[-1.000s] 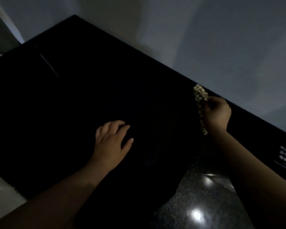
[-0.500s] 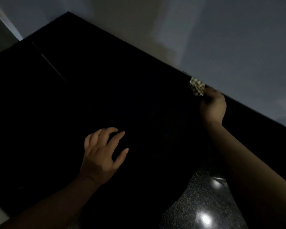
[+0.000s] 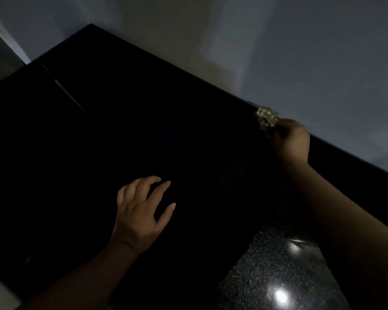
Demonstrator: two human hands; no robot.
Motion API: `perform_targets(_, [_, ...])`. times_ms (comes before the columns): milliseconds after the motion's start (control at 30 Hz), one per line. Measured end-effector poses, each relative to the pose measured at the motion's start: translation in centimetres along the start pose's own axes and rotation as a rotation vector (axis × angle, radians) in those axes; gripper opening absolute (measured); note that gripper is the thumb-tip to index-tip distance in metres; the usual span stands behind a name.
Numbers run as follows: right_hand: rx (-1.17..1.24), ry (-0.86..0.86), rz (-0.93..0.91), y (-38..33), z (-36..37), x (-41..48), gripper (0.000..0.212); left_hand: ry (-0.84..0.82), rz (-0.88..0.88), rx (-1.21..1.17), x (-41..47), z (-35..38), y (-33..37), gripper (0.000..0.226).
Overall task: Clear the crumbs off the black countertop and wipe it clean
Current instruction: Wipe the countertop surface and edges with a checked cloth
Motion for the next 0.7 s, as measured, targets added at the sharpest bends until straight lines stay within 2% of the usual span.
perform_targets(100, [0.001, -0.008, 0.056, -0.3, 1.3, 0.5, 0.02, 0.021, -0.004, -0.001, 0.1, 0.0, 0.0, 0.051])
perform_targets(233, [0.08, 0.012, -0.035, -2.0, 1.8, -3.3, 0.021, 0.003, 0.003, -0.017, 0.1, -0.2, 0.1, 0.052])
perform_targets(400, [0.147, -0.086, -0.125, -3.5, 2.4, -9.2, 0.022, -0.048, -0.015, 0.01, -0.1, -0.5, 0.2, 0.051])
perform_targets(600, [0.167, 0.024, 0.045, -3.3, 1.9, -9.8, 0.02, -0.052, -0.016, 0.013, -0.1, -0.4, 0.1, 0.051])
perform_targets(700, [0.212, -0.04, -0.037, -4.5, 2.9, -12.1, 0.019, -0.068, -0.017, 0.033, -0.3, -0.1, 0.1, 0.05])
Point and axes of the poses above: each hand's wrist, its own x-axis towards the middle knuckle, its own z-axis out of the palm, y = z × x, the point moved 4 cm from there along x, towards the middle knuckle, and after that the axes turned 6 degrees about z, right-handed, at the moved point
